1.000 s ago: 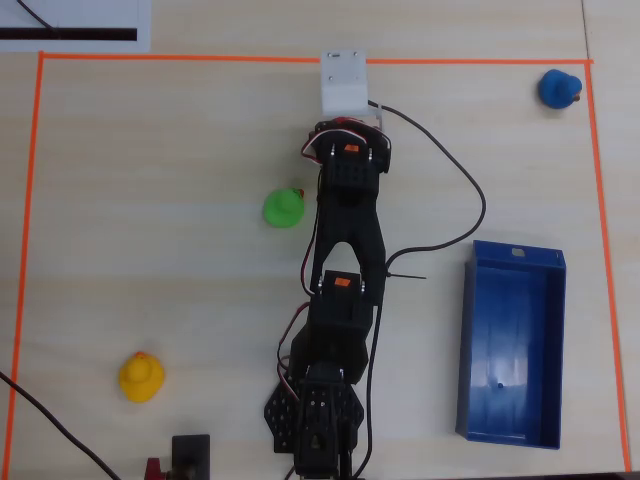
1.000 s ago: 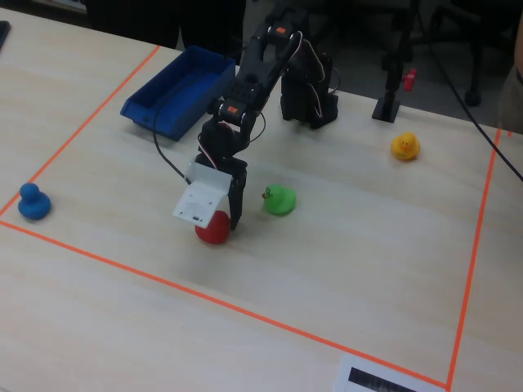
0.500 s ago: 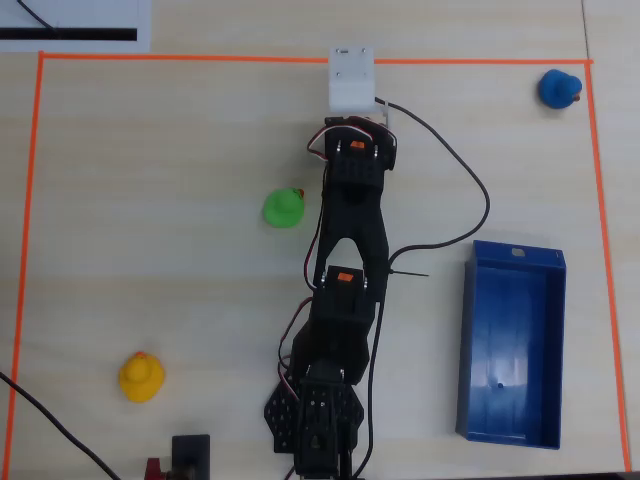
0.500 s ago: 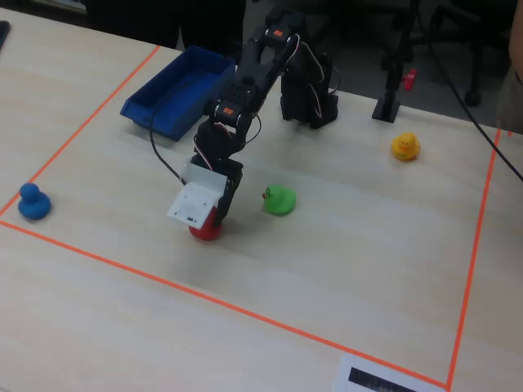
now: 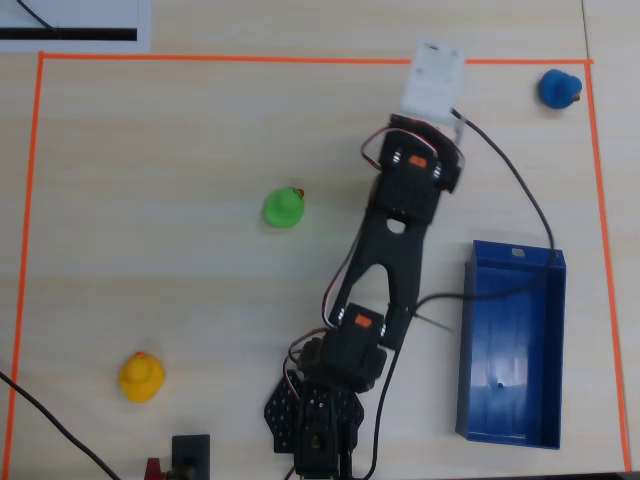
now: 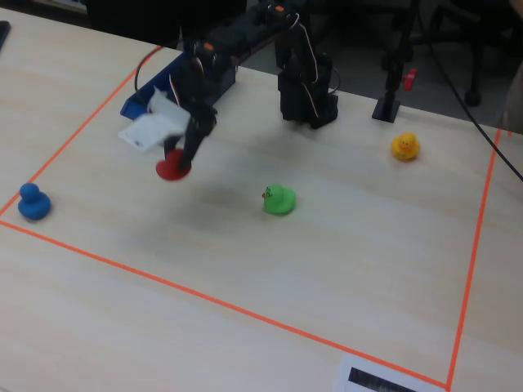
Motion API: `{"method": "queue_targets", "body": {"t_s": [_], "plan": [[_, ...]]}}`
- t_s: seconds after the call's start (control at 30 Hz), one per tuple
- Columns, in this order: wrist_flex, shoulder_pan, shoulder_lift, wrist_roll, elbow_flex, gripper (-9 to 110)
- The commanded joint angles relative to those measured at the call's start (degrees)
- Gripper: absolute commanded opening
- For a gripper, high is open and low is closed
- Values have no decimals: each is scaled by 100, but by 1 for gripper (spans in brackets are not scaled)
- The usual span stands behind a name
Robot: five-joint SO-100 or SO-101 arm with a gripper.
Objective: Grasp red duck and put it into box.
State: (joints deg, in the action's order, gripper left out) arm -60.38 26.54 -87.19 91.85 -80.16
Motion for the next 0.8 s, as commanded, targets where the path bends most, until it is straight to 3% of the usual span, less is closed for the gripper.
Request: {"method": "queue_targets", "body": {"t_s": [0.0,0.37,0.77], "plan": [[-694,861,-1116,-18,229,0],[-1081,3691,-905,466,580,0],[-1424,4869,-448,984,-105,0]]}}
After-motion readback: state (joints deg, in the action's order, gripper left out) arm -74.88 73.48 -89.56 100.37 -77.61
